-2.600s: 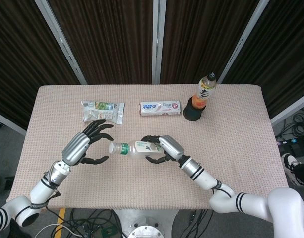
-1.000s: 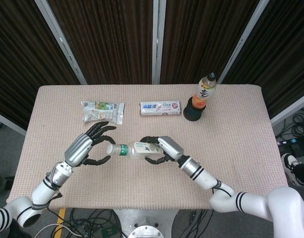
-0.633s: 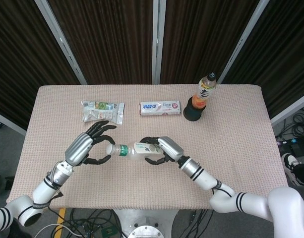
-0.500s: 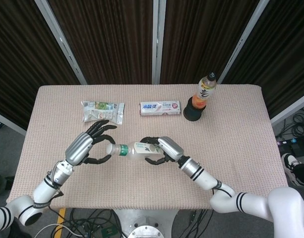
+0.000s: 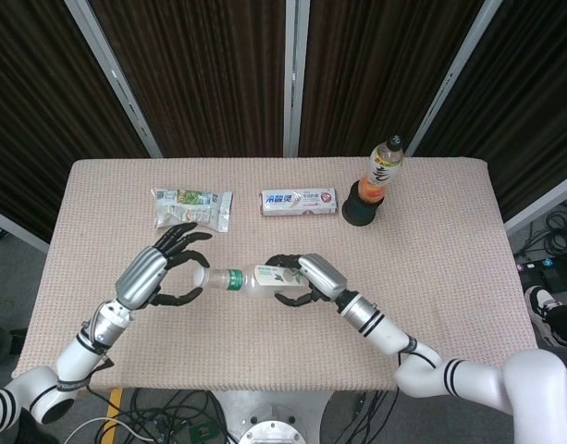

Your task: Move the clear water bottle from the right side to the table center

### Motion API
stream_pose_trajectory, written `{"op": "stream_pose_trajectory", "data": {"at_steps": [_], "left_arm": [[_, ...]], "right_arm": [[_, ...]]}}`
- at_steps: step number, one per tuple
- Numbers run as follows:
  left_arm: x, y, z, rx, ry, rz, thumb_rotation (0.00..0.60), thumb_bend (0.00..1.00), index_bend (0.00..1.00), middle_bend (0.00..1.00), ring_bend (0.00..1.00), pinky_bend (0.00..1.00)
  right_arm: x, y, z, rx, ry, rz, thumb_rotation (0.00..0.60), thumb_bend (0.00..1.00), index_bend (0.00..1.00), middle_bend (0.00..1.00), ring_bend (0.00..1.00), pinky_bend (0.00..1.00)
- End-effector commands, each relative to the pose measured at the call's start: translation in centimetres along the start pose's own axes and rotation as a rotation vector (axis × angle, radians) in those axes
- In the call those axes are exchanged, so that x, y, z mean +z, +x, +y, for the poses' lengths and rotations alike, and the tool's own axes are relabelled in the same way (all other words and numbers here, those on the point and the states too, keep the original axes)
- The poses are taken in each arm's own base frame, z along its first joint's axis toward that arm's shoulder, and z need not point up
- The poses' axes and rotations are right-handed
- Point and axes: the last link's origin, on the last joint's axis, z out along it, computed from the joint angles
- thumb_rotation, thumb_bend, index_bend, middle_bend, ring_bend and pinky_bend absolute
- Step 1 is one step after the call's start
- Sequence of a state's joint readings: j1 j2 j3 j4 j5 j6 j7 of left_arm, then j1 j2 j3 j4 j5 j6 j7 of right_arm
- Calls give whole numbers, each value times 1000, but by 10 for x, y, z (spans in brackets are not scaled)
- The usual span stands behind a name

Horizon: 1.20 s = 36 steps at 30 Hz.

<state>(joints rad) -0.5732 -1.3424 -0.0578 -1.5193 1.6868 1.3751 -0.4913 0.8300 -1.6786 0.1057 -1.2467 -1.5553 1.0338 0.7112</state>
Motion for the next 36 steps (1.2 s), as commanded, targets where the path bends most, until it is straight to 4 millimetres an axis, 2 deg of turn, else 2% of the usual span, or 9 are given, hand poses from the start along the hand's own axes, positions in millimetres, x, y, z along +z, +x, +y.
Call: {"op": "stream_pose_trajectory", "data": {"at_steps": [1, 11, 17, 22, 24, 26, 28, 31, 36], "left_arm": [[2, 3, -8, 31, 29, -5, 600, 309, 465, 145, 44, 74], [-10, -17, -56, 440, 285, -242, 600, 307, 461, 145, 44, 58], [-3, -39, -59, 472, 357, -332, 600, 259, 342, 144, 44, 54], [-2, -36, -54, 445, 382, -292, 600, 171, 192, 136, 44, 54], [-5, -30, -51, 435, 380, -255, 600, 152, 172, 134, 44, 54], [-7, -21, -48, 429, 375, -204, 600, 134, 167, 132, 44, 54], [-12, -11, -46, 431, 373, -155, 600, 107, 166, 131, 44, 54], [-26, 7, -48, 448, 398, -79, 600, 92, 165, 131, 44, 53], [-58, 39, -61, 510, 489, 13, 600, 89, 165, 131, 44, 49]], "right_arm": [[-6, 8, 9, -63, -29, -1, 600, 682, 603, 483, 428, 474], [-34, 57, 37, -384, -176, -17, 600, 681, 603, 477, 428, 474], [-29, 54, 39, -533, -199, -72, 600, 681, 603, 471, 420, 466], [-19, 40, 45, -618, -209, -95, 600, 679, 584, 463, 377, 420], [-18, 36, 47, -654, -215, -108, 600, 640, 492, 429, 327, 366], [-18, 32, 49, -693, -225, -131, 600, 500, 254, 324, 219, 257], [-20, 32, 50, -714, -240, -145, 600, 355, 28, 151, 61, 88], [-28, 36, 47, -701, -261, -143, 600, 265, 0, 13, 0, 0], [-54, 63, 41, -669, -291, -50, 600, 242, 0, 0, 0, 0]]}}
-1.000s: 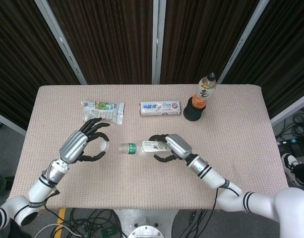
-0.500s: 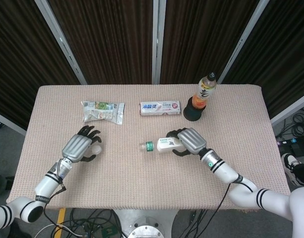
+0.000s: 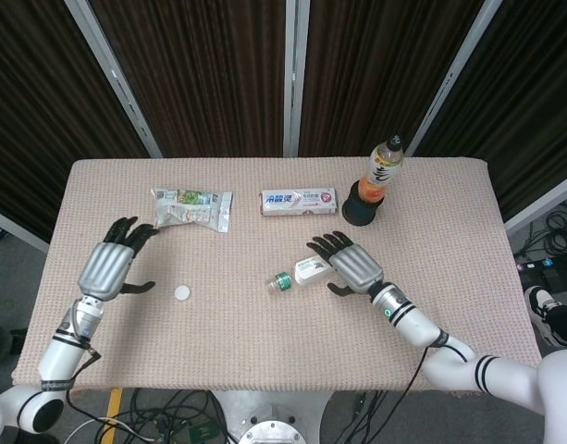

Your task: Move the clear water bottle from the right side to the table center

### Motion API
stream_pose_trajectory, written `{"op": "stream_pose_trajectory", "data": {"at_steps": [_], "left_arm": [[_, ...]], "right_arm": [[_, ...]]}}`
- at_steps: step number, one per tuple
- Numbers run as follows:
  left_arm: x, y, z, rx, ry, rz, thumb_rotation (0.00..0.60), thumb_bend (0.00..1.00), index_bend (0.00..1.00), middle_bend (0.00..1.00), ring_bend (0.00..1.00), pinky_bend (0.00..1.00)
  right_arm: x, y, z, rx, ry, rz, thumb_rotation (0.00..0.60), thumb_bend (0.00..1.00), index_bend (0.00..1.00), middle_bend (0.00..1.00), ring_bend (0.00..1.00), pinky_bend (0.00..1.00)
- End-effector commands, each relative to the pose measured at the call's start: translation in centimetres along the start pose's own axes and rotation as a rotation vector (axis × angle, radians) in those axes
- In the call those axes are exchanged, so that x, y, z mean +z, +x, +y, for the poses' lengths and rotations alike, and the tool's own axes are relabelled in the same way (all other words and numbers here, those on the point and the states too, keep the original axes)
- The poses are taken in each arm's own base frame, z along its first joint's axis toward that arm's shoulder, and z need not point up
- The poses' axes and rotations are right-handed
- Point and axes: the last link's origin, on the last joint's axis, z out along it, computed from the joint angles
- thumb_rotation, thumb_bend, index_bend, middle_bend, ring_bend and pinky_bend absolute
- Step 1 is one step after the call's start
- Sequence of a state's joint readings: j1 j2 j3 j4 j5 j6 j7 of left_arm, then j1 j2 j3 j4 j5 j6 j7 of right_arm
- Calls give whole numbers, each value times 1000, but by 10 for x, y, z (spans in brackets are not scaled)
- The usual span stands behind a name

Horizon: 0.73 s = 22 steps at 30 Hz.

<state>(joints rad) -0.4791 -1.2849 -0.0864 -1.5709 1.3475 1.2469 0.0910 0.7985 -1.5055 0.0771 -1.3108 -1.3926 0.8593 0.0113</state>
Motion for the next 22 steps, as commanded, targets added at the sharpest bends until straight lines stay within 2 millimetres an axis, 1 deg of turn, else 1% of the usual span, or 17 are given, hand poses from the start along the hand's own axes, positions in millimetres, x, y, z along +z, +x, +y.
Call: {"op": "stream_pose_trajectory", "data": {"at_steps": [1, 2, 3, 4, 5, 8, 9, 11, 14, 17, 20, 22], "left_arm": [[-19, 13, -30, 31, 88, 51, 600, 89, 166, 131, 44, 49], [-27, 16, -39, 37, 120, 67, 600, 89, 170, 134, 44, 49], [-30, 18, -45, 40, 141, 83, 600, 89, 176, 138, 44, 49], [-37, 19, -50, 44, 161, 98, 600, 89, 185, 144, 44, 50], [-46, 20, -58, 49, 191, 118, 600, 89, 191, 147, 44, 50], [-72, 22, -76, 83, 263, 137, 600, 89, 206, 153, 44, 49], [-83, 23, -82, 90, 298, 138, 600, 89, 209, 153, 44, 48], [-101, 23, -90, 84, 351, 139, 600, 89, 209, 154, 44, 48], [-120, 23, -94, 86, 400, 128, 600, 89, 209, 154, 44, 47], [-135, 22, -88, 76, 412, 118, 600, 89, 209, 154, 44, 46], [-144, 19, -80, 54, 413, 87, 600, 89, 209, 154, 44, 45], [-147, 19, -76, 43, 410, 80, 600, 89, 209, 154, 44, 45]], "right_arm": [[-25, 15, 19, 36, -61, 65, 600, 242, 0, 0, 0, 0], [-38, 21, 28, 52, -88, 102, 600, 243, 0, 10, 0, 0], [-48, 25, 35, 66, -109, 136, 600, 246, 0, 29, 0, 3], [-60, 28, 43, 73, -132, 168, 600, 253, 0, 61, 0, 18], [-78, 32, 55, 75, -167, 208, 600, 261, 0, 87, 2, 36], [-121, 37, 75, 95, -254, 287, 600, 287, 0, 162, 32, 134], [-140, 39, 83, 104, -295, 316, 600, 290, 2, 168, 33, 137], [-171, 40, 94, 107, -364, 354, 600, 294, 8, 174, 33, 137], [-207, 38, 101, 106, -440, 374, 600, 297, 19, 173, 33, 128], [-230, 35, 100, 139, -478, 380, 600, 302, 31, 168, 25, 96], [-243, 33, 98, 159, -496, 385, 600, 303, 42, 168, 20, 70], [-246, 32, 98, 157, -503, 381, 600, 303, 52, 168, 18, 61]]}}
